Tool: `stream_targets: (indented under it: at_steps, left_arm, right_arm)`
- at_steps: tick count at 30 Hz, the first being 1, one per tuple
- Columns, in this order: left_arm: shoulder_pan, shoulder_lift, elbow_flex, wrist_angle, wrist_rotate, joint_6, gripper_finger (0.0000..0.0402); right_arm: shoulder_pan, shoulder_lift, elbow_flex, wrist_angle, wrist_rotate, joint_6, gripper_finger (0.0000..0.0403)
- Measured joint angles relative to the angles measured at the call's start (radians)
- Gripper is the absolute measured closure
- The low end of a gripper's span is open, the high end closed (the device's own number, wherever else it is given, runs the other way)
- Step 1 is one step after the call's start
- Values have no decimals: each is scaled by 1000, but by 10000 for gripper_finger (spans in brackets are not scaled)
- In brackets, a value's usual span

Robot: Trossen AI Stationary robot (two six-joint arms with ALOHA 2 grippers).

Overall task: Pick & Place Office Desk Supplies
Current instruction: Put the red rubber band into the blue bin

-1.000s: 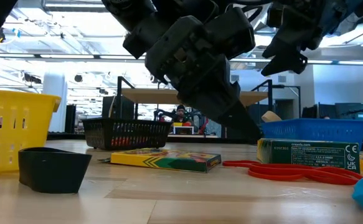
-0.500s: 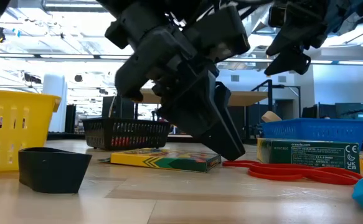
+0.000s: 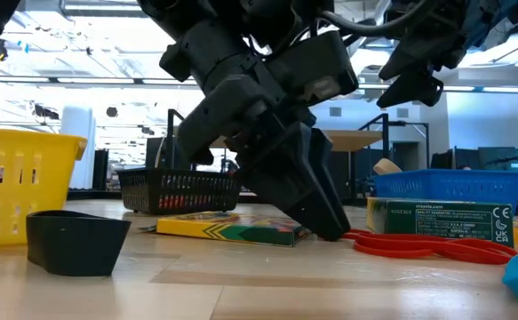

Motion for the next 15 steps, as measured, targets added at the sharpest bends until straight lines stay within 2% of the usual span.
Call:
stream_targets:
  at_steps: [3,6,7,9,15]
  left_arm:
    - [-12,-3,0,-17,-2,78,296]
    - [-30,-4,0,-26,-3,135,371]
    - [-32,-4,0,-26,-9,137,385]
    - [-36,-4,-1,-23,-29,150,391]
    - [-30,-70,-11,-52,-173,232,400]
  right_arm:
    - [0,0,0,-1,0,0,154]
    - [0,0,0,-1,0,0,154]
    - [0,0,0,-1,0,0,154]
    - [0,0,0,0,0,0,154]
    - [0,0,0,10,6,0,154]
